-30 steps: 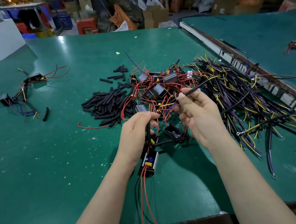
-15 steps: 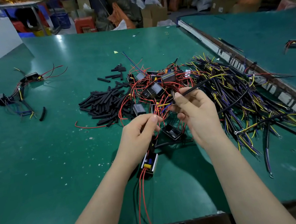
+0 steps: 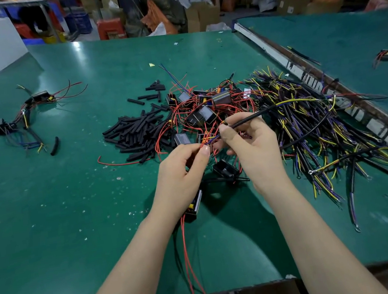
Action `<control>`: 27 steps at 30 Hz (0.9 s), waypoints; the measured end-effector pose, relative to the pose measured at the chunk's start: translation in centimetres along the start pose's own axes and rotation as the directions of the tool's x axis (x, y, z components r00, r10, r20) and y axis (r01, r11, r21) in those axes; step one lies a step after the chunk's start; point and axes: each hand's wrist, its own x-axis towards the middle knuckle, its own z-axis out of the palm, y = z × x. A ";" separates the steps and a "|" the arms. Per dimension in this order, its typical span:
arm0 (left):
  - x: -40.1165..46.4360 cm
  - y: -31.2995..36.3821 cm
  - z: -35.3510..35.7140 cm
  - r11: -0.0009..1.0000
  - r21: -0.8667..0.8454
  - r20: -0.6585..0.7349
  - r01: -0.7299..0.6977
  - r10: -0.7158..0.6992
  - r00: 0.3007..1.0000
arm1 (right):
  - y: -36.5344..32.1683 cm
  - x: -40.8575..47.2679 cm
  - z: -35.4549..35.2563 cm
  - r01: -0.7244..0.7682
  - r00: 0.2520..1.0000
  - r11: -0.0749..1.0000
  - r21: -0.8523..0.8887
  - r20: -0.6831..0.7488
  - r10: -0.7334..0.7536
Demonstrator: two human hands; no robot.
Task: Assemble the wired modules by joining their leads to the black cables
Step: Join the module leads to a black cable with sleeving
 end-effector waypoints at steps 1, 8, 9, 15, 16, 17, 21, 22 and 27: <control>0.0 -0.1 0.0 1.000 0.004 -0.004 0.004 -0.004 1.000 | 0.0 0.0 0.0 0.005 1.000 1.000 0.000 0.006 -0.005; 0.0 -0.2 0.0 1.000 -0.003 -0.036 0.030 -0.030 0.999 | 0.1 -0.2 0.0 0.012 0.995 0.998 -0.067 0.101 -0.006; 0.0 -0.2 0.0 0.998 -0.029 -0.037 0.052 -0.054 0.998 | 0.1 -0.2 0.0 0.011 0.994 0.997 -0.073 0.111 -0.003; 0.1 -0.2 -0.1 0.978 -0.164 0.015 0.132 -0.131 0.991 | 0.1 -0.2 -0.1 -0.011 0.986 0.989 -0.145 0.161 0.035; 0.1 -0.2 -0.1 0.977 -0.171 0.027 0.130 -0.127 0.991 | 0.1 -0.2 -0.1 -0.005 0.987 0.989 -0.148 0.159 0.029; 0.2 -0.2 -0.1 0.976 -0.179 0.033 0.128 -0.124 0.992 | 0.2 -0.2 -0.1 0.001 0.987 0.988 -0.153 0.161 0.024; 0.3 -0.3 -0.1 0.966 -0.222 0.019 0.135 -0.134 0.991 | 0.4 -0.2 -0.2 0.049 0.962 0.971 -0.235 0.274 0.018; 0.4 -0.3 -0.2 0.962 -0.235 0.017 0.141 -0.141 0.990 | 0.5 -0.3 -0.2 0.062 0.957 0.968 -0.244 0.290 0.011; 0.4 -0.4 -0.2 0.959 -0.239 0.035 0.155 -0.151 0.988 | 0.5 -0.4 -0.1 0.061 0.964 0.936 -0.346 0.264 0.034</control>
